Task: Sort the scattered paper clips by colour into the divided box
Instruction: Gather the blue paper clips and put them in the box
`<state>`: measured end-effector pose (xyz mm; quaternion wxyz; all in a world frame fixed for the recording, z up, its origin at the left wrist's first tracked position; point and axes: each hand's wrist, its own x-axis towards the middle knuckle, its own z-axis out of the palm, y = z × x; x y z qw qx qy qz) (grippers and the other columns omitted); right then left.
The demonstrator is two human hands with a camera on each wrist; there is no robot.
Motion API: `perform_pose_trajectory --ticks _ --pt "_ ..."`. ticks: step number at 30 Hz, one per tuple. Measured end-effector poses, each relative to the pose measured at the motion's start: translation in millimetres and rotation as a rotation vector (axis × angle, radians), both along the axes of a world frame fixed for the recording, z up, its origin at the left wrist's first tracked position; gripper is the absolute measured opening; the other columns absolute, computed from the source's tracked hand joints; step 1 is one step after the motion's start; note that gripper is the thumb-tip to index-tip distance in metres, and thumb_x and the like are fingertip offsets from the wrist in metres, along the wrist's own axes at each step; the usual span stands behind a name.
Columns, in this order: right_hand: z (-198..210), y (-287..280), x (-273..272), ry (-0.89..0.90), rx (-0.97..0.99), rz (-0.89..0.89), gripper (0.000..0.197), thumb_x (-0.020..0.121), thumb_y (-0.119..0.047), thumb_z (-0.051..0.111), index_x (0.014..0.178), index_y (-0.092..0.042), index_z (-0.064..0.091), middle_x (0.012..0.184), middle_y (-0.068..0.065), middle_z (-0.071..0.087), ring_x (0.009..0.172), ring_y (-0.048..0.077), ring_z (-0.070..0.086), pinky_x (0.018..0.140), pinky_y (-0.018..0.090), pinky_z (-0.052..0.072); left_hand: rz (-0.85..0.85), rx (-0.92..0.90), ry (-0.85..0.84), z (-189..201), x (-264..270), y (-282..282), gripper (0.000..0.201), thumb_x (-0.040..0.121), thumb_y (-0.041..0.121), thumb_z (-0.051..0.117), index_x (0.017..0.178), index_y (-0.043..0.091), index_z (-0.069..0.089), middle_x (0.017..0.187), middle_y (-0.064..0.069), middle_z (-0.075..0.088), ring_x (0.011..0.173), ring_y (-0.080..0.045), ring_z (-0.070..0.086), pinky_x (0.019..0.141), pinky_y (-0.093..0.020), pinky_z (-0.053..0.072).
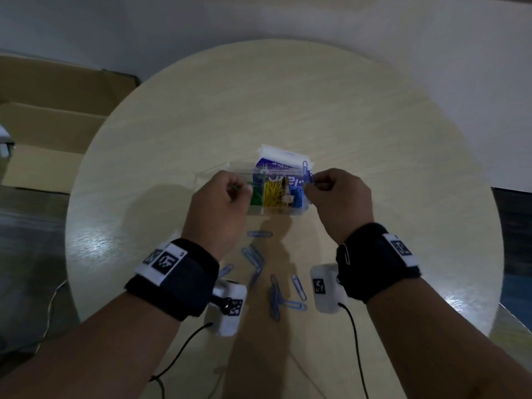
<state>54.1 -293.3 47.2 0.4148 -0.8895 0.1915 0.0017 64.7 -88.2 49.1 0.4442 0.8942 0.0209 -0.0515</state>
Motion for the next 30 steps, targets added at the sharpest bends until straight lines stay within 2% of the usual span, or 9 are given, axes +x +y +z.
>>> perform_pose_trajectory --ticks 2,4,7,9,10,13,17,23,30 --pt "-7 3 2 0.03 0.04 0.014 0.031 0.082 -0.042 0.068 0.103 -0.019 0.07 0.093 -0.002 0.072 0.078 0.016 0.066 0.073 0.032 0.057 -0.002 0.026 0.017 -5 -10 15 0.009 0.093 0.035 0.056 0.087 0.029 0.057 0.083 0.009 0.062 0.065 -0.019 0.064 0.067 -0.035 0.052" --pt "-13 -1 -2 0.032 0.026 -0.007 0.038 0.079 -0.055 0.065 0.102 -0.025 0.071 0.095 -0.004 0.073 0.082 0.018 0.069 0.078 0.039 0.057 -0.006 0.043 0.044 -10 -21 30 0.007 0.092 0.034 0.057 0.087 0.03 0.058 0.083 0.009 0.062 0.067 -0.018 0.064 0.069 -0.039 0.054" --pt "-14 -12 -18 -0.003 -0.001 -0.075 0.033 0.076 -0.055 0.065 0.096 -0.03 0.072 0.085 -0.007 0.072 0.079 0.015 0.069 0.078 0.032 0.056 -0.095 0.144 0.051 -20 -37 46 0.006 0.091 0.03 0.058 0.086 0.031 0.06 0.084 0.011 0.062 0.069 -0.01 0.06 0.071 -0.036 0.052" --pt "-12 -14 -36 0.041 -0.039 -0.034 0.022 0.078 -0.041 0.07 0.095 -0.026 0.072 0.076 -0.01 0.068 0.071 0.006 0.066 0.067 0.008 0.047 -0.246 0.242 0.025 -25 -46 50 0.006 0.091 0.028 0.058 0.09 0.031 0.063 0.09 0.01 0.059 0.074 -0.011 0.058 0.073 -0.036 0.051" --pt "-13 -13 -47 0.09 -0.077 0.019 0.02 0.078 -0.036 0.072 0.095 -0.025 0.071 0.076 -0.01 0.067 0.068 0.001 0.063 0.061 0.004 0.04 -0.321 0.302 0.014 -28 -51 52 0.007 0.092 0.029 0.058 0.095 0.029 0.064 0.094 0.007 0.057 0.079 -0.014 0.058 0.074 -0.036 0.05" --pt "-25 -2 -84 0.222 -0.191 0.223 0.036 0.071 -0.039 0.078 0.101 -0.022 0.068 0.09 -0.002 0.064 0.075 0.013 0.063 0.069 0.021 0.046 -0.409 0.496 0.028 -37 -65 57 0.022 0.088 0.036 0.062 0.105 0.022 0.065 0.102 0.0 0.056 0.088 -0.024 0.059 0.073 -0.037 0.051" --pt "-41 14 -126 0.268 -0.319 0.441 0.051 0.065 -0.04 0.08 0.109 -0.019 0.065 0.098 0.006 0.057 0.089 0.03 0.056 0.083 0.035 0.049 -0.462 0.564 0.019 -52 -89 67 0.012 0.083 0.028 0.065 0.093 0.022 0.062 0.094 -0.001 0.054 0.083 -0.029 0.059 0.068 -0.042 0.052" --pt "-51 23 -148 0.106 -0.337 0.512 0.007 0.076 -0.018 0.065 0.083 -0.021 0.065 0.082 0.003 0.056 0.077 0.031 0.056 0.072 0.035 0.049 -0.52 0.608 -0.013 -57 -93 66 0.007 0.08 0.021 0.065 0.08 0.021 0.058 0.086 -0.001 0.053 0.082 -0.028 0.053 0.067 -0.042 0.05" --pt "-47 18 -160 0.141 -0.374 0.552 0.02 0.075 -0.027 0.067 0.095 -0.022 0.066 0.087 0.002 0.058 0.081 0.027 0.055 0.075 0.034 0.048 -0.528 0.436 0.182 -45 -73 63 0.011 0.075 0.015 0.066 0.084 0.021 0.065 0.083 -0.002 0.067 0.083 -0.027 0.061 0.069 -0.032 0.042"
